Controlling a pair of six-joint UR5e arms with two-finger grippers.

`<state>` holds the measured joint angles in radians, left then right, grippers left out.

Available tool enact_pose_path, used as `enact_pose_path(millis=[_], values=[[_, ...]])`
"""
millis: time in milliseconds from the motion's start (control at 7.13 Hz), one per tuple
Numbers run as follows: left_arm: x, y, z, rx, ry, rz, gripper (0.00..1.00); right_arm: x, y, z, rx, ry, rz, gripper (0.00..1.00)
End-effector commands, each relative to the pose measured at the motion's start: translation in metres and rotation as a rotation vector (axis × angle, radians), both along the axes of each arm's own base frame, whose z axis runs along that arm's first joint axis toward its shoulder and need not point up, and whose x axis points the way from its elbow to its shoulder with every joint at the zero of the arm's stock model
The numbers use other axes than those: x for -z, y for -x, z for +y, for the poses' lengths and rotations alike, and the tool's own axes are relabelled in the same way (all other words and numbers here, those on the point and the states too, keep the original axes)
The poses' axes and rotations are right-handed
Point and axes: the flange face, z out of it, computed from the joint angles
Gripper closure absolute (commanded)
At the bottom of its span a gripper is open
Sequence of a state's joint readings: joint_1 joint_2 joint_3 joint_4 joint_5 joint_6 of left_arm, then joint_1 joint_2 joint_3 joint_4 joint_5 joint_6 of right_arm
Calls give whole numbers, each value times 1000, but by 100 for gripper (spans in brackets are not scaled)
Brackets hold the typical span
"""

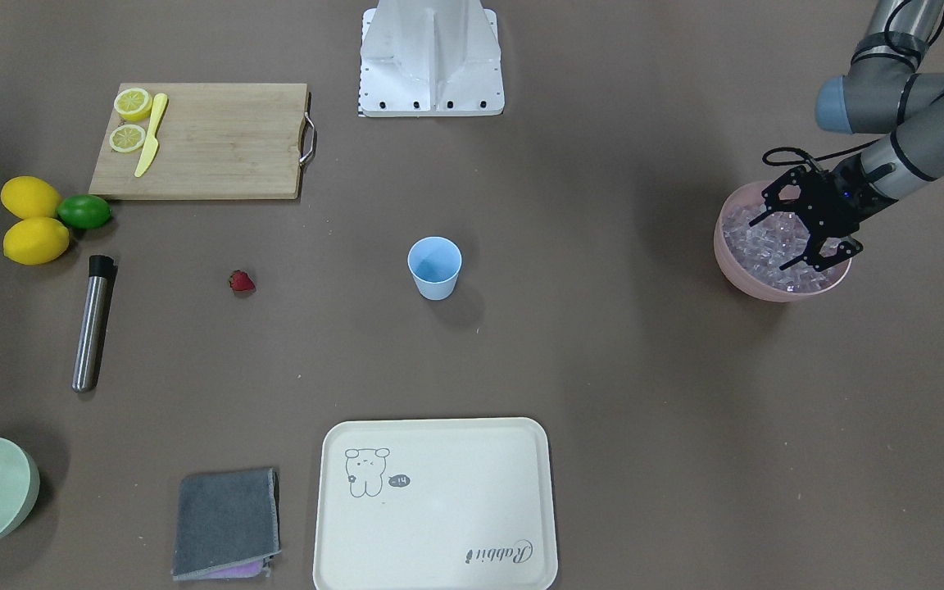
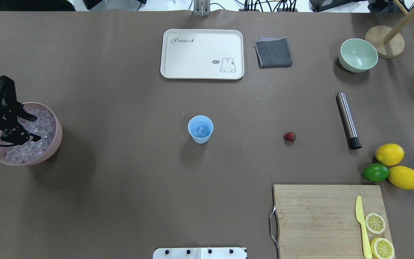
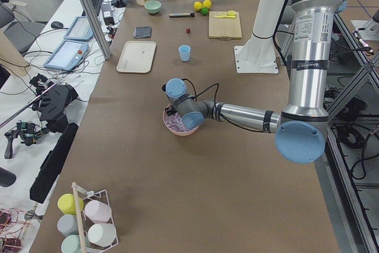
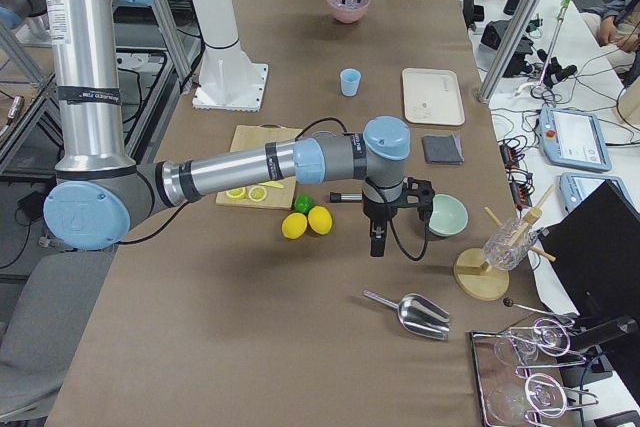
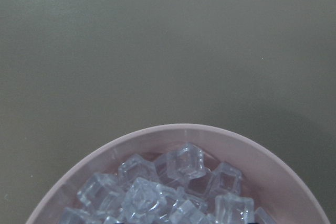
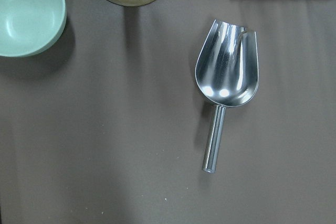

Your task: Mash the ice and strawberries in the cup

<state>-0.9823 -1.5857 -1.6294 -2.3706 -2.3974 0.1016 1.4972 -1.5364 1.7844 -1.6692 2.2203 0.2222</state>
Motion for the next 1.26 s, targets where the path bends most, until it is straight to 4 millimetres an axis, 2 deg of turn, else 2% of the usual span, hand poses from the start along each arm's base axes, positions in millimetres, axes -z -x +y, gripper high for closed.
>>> enact_pose_path(millis=[0,140,421,561,842,1122], values=[[6,-10,0,-10,-9,3,19,-1,0,1,1,0,2,0],[4,-10,0,-10,-8,-1,20,-2,0,1,0,4,2,0],[1,-9,2,-10,-1,-3,77,-2,0,1,0,4,1,0],[-1,-8,2,-9,2,-6,100,-1,0,2,-1,2,1,0],[0,-1,-1,0,5,-2,100,-1,0,2,-1,2,1,0],[1,18,-8,18,15,12,100,0,0,0,-3,1,2,0]])
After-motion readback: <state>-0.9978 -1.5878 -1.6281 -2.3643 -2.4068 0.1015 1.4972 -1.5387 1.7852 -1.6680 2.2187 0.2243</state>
